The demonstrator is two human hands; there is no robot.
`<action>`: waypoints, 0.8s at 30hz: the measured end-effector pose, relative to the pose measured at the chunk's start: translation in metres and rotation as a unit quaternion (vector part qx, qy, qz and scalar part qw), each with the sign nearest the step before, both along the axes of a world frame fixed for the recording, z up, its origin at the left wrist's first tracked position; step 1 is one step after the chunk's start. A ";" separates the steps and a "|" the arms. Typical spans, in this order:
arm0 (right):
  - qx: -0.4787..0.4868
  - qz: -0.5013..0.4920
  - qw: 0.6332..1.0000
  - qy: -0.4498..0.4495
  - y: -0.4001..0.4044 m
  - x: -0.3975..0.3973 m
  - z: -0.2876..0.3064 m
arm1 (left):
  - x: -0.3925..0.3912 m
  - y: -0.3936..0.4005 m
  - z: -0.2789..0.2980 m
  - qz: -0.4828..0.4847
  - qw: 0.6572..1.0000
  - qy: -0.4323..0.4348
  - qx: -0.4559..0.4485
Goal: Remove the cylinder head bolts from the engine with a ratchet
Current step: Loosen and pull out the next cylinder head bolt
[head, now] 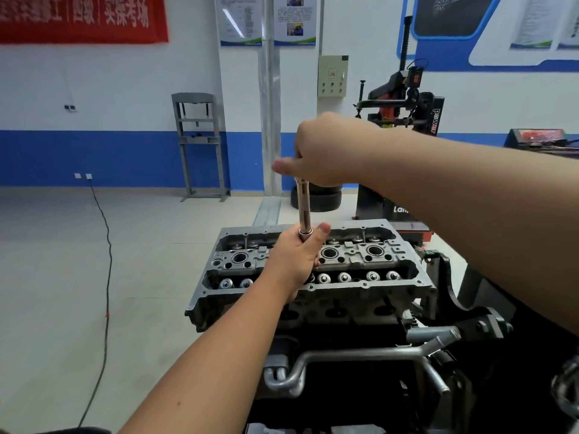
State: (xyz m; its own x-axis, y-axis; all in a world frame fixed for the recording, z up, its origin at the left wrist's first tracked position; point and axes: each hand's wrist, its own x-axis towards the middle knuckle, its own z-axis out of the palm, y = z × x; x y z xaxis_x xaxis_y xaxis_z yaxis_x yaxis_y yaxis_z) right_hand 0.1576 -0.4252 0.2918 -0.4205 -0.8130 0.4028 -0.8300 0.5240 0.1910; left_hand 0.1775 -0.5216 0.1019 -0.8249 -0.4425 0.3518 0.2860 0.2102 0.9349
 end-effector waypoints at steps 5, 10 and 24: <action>0.072 0.061 0.992 -0.081 0.005 -0.002 0.015 | 0.002 -0.001 -0.001 -0.001 1.000 -0.014 -0.002; 0.064 0.106 0.982 -0.140 0.018 -0.001 0.016 | 0.003 -0.003 -0.002 -0.013 1.000 0.001 0.017; -0.410 0.259 0.642 -0.595 -0.011 -0.020 -0.072 | 0.008 0.008 0.000 0.005 1.000 0.019 0.005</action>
